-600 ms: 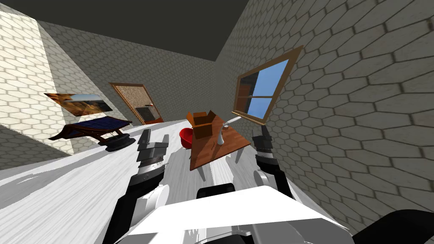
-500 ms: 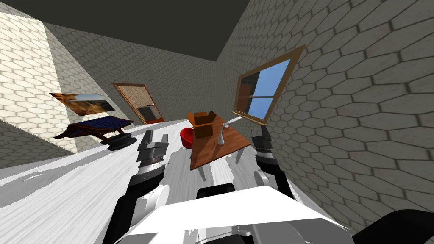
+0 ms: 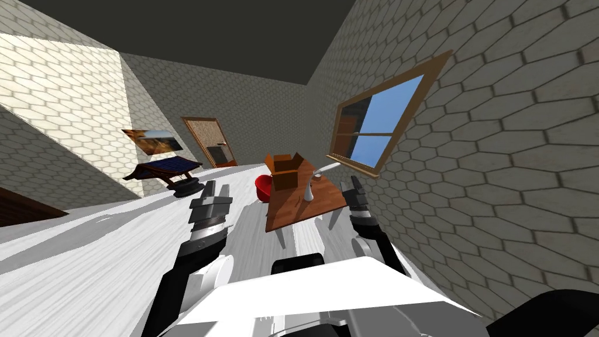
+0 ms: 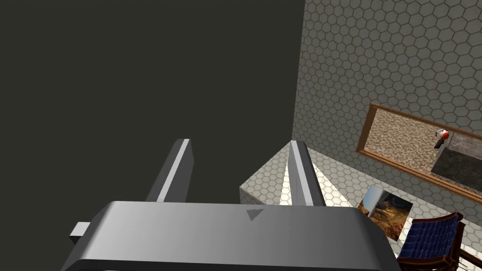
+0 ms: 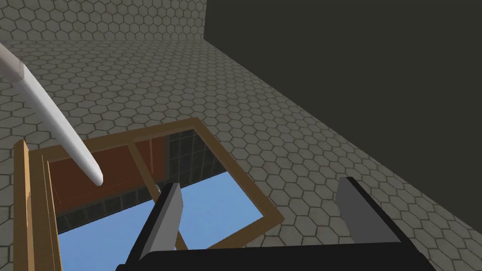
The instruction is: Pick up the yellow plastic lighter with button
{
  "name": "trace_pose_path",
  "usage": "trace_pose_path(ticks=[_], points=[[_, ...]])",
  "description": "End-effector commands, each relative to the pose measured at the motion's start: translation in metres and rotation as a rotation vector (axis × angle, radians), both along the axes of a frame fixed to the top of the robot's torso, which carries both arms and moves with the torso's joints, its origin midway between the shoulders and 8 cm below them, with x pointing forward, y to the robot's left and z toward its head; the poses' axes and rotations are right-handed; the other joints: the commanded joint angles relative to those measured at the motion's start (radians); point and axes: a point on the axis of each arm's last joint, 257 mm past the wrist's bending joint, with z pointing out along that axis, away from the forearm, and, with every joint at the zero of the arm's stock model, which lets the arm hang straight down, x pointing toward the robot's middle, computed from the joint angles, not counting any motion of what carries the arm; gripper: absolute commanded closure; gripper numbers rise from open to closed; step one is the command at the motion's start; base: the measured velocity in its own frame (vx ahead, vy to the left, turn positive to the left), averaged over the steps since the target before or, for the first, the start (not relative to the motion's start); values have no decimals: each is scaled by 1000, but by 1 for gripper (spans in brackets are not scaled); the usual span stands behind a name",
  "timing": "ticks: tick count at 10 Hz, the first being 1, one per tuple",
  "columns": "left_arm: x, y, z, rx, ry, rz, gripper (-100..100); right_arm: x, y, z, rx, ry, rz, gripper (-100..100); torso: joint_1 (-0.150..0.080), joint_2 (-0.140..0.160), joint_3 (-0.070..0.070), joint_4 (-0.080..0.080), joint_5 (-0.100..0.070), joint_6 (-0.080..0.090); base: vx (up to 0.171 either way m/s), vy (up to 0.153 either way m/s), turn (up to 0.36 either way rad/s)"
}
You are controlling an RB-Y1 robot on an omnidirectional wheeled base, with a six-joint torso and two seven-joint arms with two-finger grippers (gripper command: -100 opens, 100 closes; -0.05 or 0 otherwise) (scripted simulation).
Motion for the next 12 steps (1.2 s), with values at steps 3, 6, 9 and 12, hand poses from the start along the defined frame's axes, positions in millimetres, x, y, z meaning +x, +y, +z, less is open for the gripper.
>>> trace_pose_path(ticks=[3, 6, 9, 12], points=[[0, 0, 0, 0, 0, 0, 0, 20, 13, -42, 21, 122, 112, -100, 0, 0, 0, 0, 0, 0, 16, -43, 244], [0, 0, 0, 0, 0, 0, 0, 31, 23, -73, 20, 213, 177, -100, 1, 0, 0, 0, 0, 1, 4, -29, 180], [0, 0, 0, 0, 0, 0, 0, 45, 37, -126, 18, 364, 263, -100, 1, -1, 0, 0, 0, 0, 6, -25, 359], [0, 0, 0, 0, 0, 0, 0, 49, 41, -173, -13, 493, 307, -100, 2, 0, 0, 0, 0, 0, -1, -14, 186]])
